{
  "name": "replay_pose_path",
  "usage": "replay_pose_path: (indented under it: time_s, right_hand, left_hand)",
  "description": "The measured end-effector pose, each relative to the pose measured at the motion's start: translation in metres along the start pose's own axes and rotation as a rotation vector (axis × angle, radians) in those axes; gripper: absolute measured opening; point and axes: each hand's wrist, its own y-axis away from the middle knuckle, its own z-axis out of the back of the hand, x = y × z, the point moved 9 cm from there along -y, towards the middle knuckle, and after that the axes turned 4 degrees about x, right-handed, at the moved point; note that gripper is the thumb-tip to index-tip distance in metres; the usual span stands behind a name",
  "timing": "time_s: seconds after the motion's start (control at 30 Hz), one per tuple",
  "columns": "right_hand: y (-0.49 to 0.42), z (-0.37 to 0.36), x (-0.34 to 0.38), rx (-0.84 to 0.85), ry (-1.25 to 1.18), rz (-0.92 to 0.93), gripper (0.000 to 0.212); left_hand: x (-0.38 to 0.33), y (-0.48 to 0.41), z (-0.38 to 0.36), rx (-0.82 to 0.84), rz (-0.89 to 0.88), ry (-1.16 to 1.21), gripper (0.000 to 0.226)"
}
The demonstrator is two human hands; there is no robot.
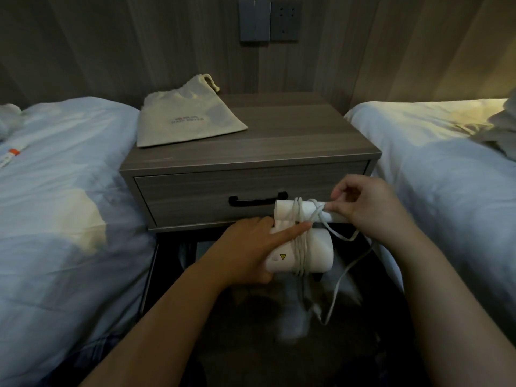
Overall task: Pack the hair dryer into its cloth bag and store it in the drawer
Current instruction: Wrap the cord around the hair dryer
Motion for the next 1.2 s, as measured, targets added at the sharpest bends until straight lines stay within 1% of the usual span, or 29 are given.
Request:
replay_pose_path:
  time_s: [0.17,0.33,0.47,0.57,0.7,0.77,0.83,0.9,0.93,0.97,1.0,1.07,1.13,1.2]
  right_hand:
    - [0.002,-0.007,0.007,0.009,0.090,0.034,0.022]
    - [0.000,-0.019,0.011,0.111,0.187,0.096,0.002]
    - [-0.001,-0.022,0.010,0.142,0.184,0.115,0.006]
    - [-0.002,-0.022,0.011,0.099,0.160,0.113,0.004]
    - [-0.004,-0.011,-0.008,-0.025,0.260,-0.054,0.036]
    - [-0.006,-0.010,-0.019,-0.015,0.260,-0.130,0.043]
    - [-0.009,-0.014,-0.028,0.063,0.176,-0.156,0.034]
    - [-0.012,-0.021,-0.030,0.184,0.003,-0.097,0.016]
    - [-0.013,-0.023,-0.029,0.250,-0.090,-0.052,0.018]
    - [-0.015,-0.025,-0.029,0.299,-0.177,-0.017,0.026]
    - [-0.016,-0.024,-0.033,0.321,-0.256,-0.004,0.030]
    - [-0.022,-0.023,-0.045,0.313,-0.390,-0.015,0.032]
    - [-0.027,-0.023,-0.056,0.292,-0.458,-0.049,0.029]
    - [-0.027,-0.028,-0.067,0.310,-0.512,-0.103,0.027]
  left_hand:
    - [-0.013,-0.001,-0.002,0.028,-0.063,-0.002,0.099]
    - [-0.020,-0.001,-0.002,0.024,-0.092,0.012,0.091]
    - [-0.018,-0.002,-0.006,0.019,-0.098,-0.026,0.090]
    - [-0.017,-0.002,-0.010,0.016,-0.107,-0.071,0.090]
    - [-0.018,-0.001,-0.016,0.075,-0.087,-0.019,0.083]
    - [-0.012,-0.002,-0.016,0.104,-0.057,0.007,0.083]
    - [-0.005,-0.002,-0.014,0.099,-0.036,0.013,0.085]
    - [0.002,0.000,-0.014,0.089,-0.024,0.004,0.087]
    - [0.005,0.001,-0.016,0.097,-0.012,0.013,0.088]
    - [0.008,0.002,-0.019,0.117,0.002,0.040,0.090]
    - [0.010,0.002,-0.021,0.142,0.019,0.083,0.092]
    - [0.012,0.003,-0.023,0.183,0.044,0.188,0.095]
    - [0.011,0.006,-0.024,0.223,0.053,0.289,0.098]
    - [0.012,0.008,-0.026,0.264,0.065,0.393,0.100]
